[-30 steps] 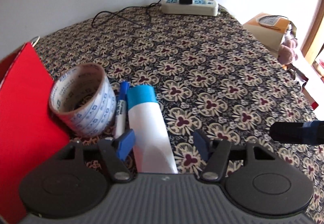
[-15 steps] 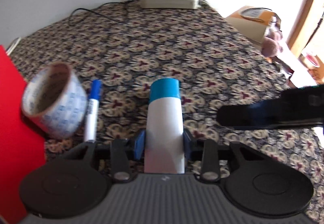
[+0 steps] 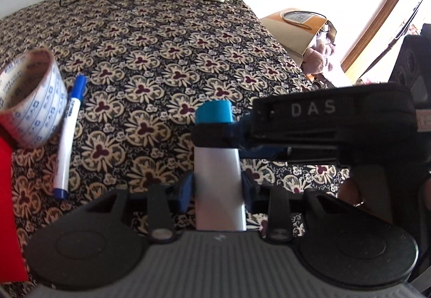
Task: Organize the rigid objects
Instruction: 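Grasp the white-and-blue tube with the right tool and lift it, then carry the tube with the right tool into the red box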
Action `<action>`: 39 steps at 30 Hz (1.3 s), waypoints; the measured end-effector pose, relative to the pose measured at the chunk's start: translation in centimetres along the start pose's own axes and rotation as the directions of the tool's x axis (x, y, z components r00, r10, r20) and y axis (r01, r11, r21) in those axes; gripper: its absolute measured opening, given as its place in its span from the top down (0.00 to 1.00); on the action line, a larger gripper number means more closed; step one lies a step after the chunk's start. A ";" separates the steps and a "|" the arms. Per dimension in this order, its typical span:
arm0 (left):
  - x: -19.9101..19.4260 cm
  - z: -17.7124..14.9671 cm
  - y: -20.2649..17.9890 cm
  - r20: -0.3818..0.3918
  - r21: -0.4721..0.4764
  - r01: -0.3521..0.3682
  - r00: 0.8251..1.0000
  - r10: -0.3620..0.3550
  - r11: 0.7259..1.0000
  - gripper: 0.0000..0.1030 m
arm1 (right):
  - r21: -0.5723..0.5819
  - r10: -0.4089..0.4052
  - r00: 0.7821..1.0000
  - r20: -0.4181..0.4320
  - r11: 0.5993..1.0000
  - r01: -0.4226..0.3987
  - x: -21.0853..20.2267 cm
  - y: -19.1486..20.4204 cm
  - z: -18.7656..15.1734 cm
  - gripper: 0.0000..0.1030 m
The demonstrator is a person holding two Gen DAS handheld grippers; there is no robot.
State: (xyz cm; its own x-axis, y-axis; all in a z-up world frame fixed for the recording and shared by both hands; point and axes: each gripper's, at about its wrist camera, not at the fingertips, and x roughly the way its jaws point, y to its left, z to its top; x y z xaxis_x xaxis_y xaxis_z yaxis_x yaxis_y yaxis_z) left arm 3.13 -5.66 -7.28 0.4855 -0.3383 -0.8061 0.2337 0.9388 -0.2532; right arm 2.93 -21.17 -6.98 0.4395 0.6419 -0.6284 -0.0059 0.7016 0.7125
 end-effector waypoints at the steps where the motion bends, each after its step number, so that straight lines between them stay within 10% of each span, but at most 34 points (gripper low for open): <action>1: 0.0 0.0 0.0 -0.003 0.001 0.001 1.000 -0.001 1.000 0.66 | -0.005 -0.005 1.000 -0.003 1.000 0.005 0.0 0.1 -0.1 0.83; 24: -8.8 -2.4 1.0 0.100 0.078 0.015 0.995 -0.023 0.997 0.74 | -0.197 -0.026 1.000 0.017 0.980 0.029 -1.9 7.7 -6.3 0.93; 39: -23.7 -0.1 11.3 0.414 0.079 -0.064 0.910 0.025 0.995 0.74 | -0.391 0.163 0.977 0.136 0.915 -0.099 -2.2 23.6 -6.3 0.93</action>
State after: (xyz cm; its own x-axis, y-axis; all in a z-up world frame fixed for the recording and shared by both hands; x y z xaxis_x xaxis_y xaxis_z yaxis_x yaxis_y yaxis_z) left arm -5.79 13.00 8.87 0.7965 -0.3111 -0.5185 0.2681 0.9503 -0.1583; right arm -3.87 -4.08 9.26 0.5507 0.6997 -0.4551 -0.4002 0.6998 0.5917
